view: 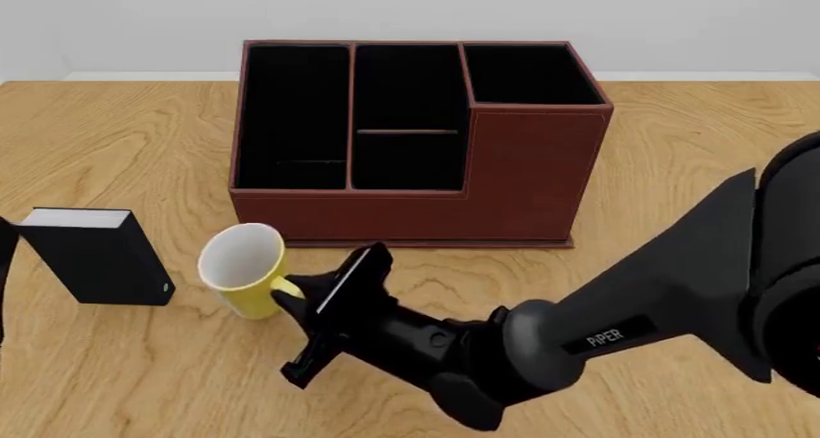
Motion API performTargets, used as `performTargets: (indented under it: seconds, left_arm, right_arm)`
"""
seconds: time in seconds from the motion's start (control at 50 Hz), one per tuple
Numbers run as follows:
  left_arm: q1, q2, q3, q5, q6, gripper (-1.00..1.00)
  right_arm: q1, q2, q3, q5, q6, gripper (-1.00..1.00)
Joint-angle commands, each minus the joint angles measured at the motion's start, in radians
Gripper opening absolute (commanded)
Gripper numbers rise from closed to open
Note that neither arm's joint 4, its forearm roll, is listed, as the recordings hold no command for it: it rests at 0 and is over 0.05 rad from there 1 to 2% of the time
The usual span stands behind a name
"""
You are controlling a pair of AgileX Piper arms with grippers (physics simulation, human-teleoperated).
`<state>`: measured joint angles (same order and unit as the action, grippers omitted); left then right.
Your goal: Pick up the yellow and white mug and place it to the right of the caddy.
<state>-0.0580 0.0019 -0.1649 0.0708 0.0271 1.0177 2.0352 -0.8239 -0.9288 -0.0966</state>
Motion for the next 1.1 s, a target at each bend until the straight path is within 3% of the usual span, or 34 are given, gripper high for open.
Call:
performTargets:
  seconds: [0.02, 0.54, 0.94, 0.98, 1.02, 1.06, 1.1]
  left_arm:
    - [-0.005, -0.002, -0.029, 0.020, 0.000, 1.00]
    - [0.012, -0.002, -0.083, 0.056, -0.001, 1.00]
    - [0.009, -0.002, -0.078, 0.052, -0.012, 1.00]
    - [0.008, -0.002, -0.078, 0.052, -0.012, 1.00]
    - [0.004, -0.002, -0.081, 0.052, -0.014, 1.00]
    - [0.004, -0.002, -0.080, 0.051, -0.013, 1.00]
    - [0.004, -0.002, -0.087, 0.056, -0.013, 1.00]
  right_arm:
    - [0.008, -0.093, 0.059, -0.006, -0.041, -1.00]
    - [0.050, -0.401, 0.178, 0.079, -0.135, -1.00]
    - [0.031, -0.512, 0.231, 0.117, -0.160, -1.00]
    - [0.019, -0.583, 0.255, 0.127, -0.118, -1.00]
    - [0.013, -0.581, 0.258, 0.130, -0.162, -1.00]
    - [0.013, -0.591, 0.260, 0.135, -0.147, -1.00]
    - [0.009, -0.606, 0.271, 0.138, -0.168, -1.00]
